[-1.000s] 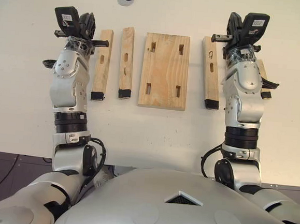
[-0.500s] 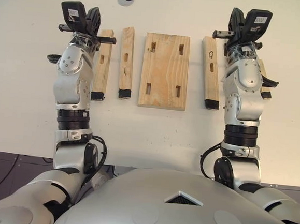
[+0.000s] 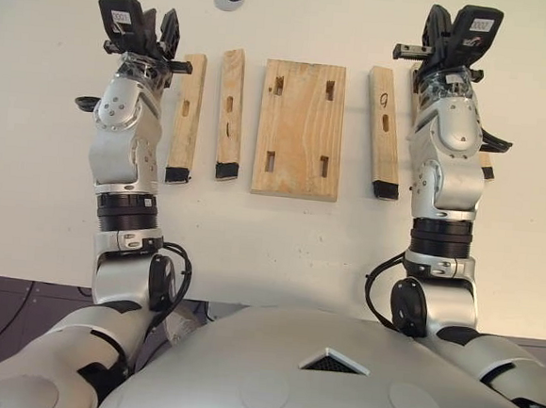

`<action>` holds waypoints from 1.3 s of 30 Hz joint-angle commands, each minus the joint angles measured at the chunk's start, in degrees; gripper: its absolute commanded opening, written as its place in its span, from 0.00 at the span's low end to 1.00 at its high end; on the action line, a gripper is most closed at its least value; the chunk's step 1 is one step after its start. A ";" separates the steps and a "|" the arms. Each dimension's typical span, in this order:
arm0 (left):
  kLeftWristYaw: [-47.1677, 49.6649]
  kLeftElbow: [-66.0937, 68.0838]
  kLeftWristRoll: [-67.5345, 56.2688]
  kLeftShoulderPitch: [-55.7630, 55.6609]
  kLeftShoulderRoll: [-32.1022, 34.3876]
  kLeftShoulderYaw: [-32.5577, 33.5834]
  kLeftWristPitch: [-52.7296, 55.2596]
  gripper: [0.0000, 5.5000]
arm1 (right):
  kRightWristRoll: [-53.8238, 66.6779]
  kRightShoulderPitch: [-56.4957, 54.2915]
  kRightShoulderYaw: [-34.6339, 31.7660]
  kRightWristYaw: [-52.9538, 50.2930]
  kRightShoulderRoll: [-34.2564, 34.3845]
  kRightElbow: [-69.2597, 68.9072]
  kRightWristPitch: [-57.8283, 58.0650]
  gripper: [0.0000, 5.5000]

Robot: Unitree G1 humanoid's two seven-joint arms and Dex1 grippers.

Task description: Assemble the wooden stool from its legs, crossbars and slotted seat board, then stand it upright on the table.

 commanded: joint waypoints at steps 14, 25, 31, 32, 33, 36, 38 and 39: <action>-4.51 -9.12 -4.77 10.91 9.30 5.14 18.86 0.57 | -0.54 2.43 -0.45 -1.28 -0.30 -1.88 0.79 0.00; -6.99 -7.27 -2.13 20.84 11.34 1.82 24.07 0.50 | -0.58 2.70 -0.44 -1.04 -0.96 -1.12 1.02 0.00; -6.11 -4.93 -1.62 20.84 10.74 1.73 22.19 0.36 | -0.62 2.37 -0.53 -1.09 -1.06 -0.54 0.69 0.00; -6.00 -4.48 -1.57 20.55 10.80 1.86 21.71 0.34 | -0.61 2.15 -0.56 -1.08 -1.10 -0.31 0.63 0.00; -5.98 -3.79 -1.45 20.19 10.92 1.96 20.87 0.32 | -0.59 1.83 -0.55 -1.01 -1.13 0.07 0.55 0.00; -6.31 -5.13 -1.23 18.94 11.21 1.42 18.76 0.24 | -0.45 1.21 -0.32 -0.32 -1.39 1.00 0.84 0.00; -6.21 -5.62 -1.25 17.57 11.18 1.73 16.92 0.23 | -0.42 0.98 -0.20 -0.06 -1.30 1.54 0.71 0.00; -6.25 -6.29 -2.07 16.03 10.42 2.46 14.75 0.23 | 0.82 0.98 -0.94 0.40 -0.93 1.40 0.82 0.04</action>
